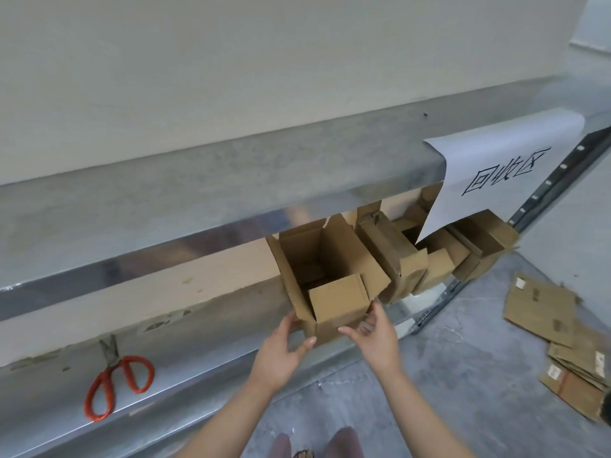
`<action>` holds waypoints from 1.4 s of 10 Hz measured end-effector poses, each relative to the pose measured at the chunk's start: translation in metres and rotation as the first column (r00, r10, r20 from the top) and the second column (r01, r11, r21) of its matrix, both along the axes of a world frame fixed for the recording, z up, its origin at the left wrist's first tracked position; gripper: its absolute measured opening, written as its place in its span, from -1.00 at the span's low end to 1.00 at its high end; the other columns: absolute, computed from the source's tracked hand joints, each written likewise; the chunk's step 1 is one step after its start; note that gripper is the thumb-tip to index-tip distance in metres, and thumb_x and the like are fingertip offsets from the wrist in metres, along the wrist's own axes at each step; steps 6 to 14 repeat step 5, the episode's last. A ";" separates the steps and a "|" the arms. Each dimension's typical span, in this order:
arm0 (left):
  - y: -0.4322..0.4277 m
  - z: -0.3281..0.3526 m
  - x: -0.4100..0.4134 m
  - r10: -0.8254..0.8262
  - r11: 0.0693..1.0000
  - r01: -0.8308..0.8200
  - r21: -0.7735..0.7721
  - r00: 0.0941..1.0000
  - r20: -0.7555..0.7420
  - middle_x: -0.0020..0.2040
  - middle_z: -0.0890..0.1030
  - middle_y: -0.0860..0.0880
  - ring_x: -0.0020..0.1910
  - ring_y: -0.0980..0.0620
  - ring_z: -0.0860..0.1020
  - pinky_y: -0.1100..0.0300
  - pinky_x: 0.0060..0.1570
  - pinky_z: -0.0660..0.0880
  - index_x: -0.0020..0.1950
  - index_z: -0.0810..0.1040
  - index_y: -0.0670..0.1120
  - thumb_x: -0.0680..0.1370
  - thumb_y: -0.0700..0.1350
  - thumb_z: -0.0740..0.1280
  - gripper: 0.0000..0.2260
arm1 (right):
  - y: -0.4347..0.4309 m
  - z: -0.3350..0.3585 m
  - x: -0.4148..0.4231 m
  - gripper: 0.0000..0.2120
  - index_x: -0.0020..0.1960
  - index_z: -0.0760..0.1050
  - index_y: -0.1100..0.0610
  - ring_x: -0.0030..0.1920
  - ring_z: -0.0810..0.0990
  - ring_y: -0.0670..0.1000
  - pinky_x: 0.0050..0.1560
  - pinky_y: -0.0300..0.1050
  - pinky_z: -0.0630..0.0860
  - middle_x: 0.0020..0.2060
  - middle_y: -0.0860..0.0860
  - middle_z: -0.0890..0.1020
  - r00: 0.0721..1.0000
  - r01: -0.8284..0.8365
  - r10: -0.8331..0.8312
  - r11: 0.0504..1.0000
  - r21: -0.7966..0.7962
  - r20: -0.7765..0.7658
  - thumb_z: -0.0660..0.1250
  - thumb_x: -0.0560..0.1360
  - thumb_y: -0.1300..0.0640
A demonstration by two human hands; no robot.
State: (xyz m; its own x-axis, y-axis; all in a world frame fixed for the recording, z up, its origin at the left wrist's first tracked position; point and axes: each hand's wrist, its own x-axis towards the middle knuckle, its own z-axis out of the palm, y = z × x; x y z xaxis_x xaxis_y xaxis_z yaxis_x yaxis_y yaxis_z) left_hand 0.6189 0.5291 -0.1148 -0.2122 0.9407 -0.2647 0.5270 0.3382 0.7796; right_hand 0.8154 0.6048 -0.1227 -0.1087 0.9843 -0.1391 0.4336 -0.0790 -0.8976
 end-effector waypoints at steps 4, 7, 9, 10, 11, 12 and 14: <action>-0.013 0.020 -0.037 -0.403 0.897 0.414 -0.153 0.627 -0.667 0.58 0.07 0.00 0.56 -0.05 0.01 0.02 0.50 -0.05 0.58 -0.03 0.06 0.59 0.28 0.06 -0.37 | -0.023 0.014 0.030 -0.21 0.50 0.22 0.00 0.45 0.32 0.02 0.39 -0.06 0.30 0.43 -0.03 0.38 0.973 -0.066 0.061 0.998 0.015 0.225 0.53 0.39 -0.01; -0.022 0.041 -0.071 -0.397 0.886 0.432 -0.170 0.516 -0.759 0.59 0.02 0.01 0.57 -0.04 -0.05 0.02 0.51 -0.13 0.58 -0.05 0.09 0.58 0.28 0.07 -0.36 | -0.046 0.031 0.038 -0.31 0.52 0.21 0.00 0.46 0.28 0.01 0.40 -0.09 0.25 0.45 -0.03 0.35 0.957 -0.077 0.040 0.990 0.117 0.288 0.44 0.48 -0.03; -0.022 0.041 -0.071 -0.397 0.886 0.432 -0.170 0.516 -0.759 0.59 0.02 0.01 0.57 -0.04 -0.05 0.02 0.51 -0.13 0.58 -0.05 0.09 0.58 0.28 0.07 -0.36 | -0.046 0.031 0.038 -0.31 0.52 0.21 0.00 0.46 0.28 0.01 0.40 -0.09 0.25 0.45 -0.03 0.35 0.957 -0.077 0.040 0.990 0.117 0.288 0.44 0.48 -0.03; -0.022 0.041 -0.071 -0.397 0.886 0.432 -0.170 0.516 -0.759 0.59 0.02 0.01 0.57 -0.04 -0.05 0.02 0.51 -0.13 0.58 -0.05 0.09 0.58 0.28 0.07 -0.36 | -0.046 0.031 0.038 -0.31 0.52 0.21 0.00 0.46 0.28 0.01 0.40 -0.09 0.25 0.45 -0.03 0.35 0.957 -0.077 0.040 0.990 0.117 0.288 0.44 0.48 -0.03; -0.022 0.041 -0.071 -0.397 0.886 0.432 -0.170 0.516 -0.759 0.59 0.02 0.01 0.57 -0.04 -0.05 0.02 0.51 -0.13 0.58 -0.05 0.09 0.58 0.28 0.07 -0.36 | -0.046 0.031 0.038 -0.31 0.52 0.21 0.00 0.46 0.28 0.01 0.40 -0.09 0.25 0.45 -0.03 0.35 0.957 -0.077 0.040 0.990 0.117 0.288 0.44 0.48 -0.03; -0.022 0.041 -0.071 -0.397 0.886 0.432 -0.170 0.516 -0.759 0.59 0.02 0.01 0.57 -0.04 -0.05 0.02 0.51 -0.13 0.58 -0.05 0.09 0.58 0.28 0.07 -0.36 | -0.046 0.031 0.038 -0.31 0.52 0.21 0.00 0.46 0.28 0.01 0.40 -0.09 0.25 0.45 -0.03 0.35 0.957 -0.077 0.040 0.990 0.117 0.288 0.44 0.48 -0.03; -0.022 0.041 -0.071 -0.397 0.886 0.432 -0.170 0.516 -0.759 0.59 0.02 0.01 0.57 -0.04 -0.05 0.02 0.51 -0.13 0.58 -0.05 0.09 0.58 0.28 0.07 -0.36 | -0.046 0.031 0.038 -0.31 0.52 0.21 0.00 0.46 0.28 0.01 0.40 -0.09 0.25 0.45 -0.03 0.35 0.957 -0.077 0.040 0.990 0.117 0.288 0.44 0.48 -0.03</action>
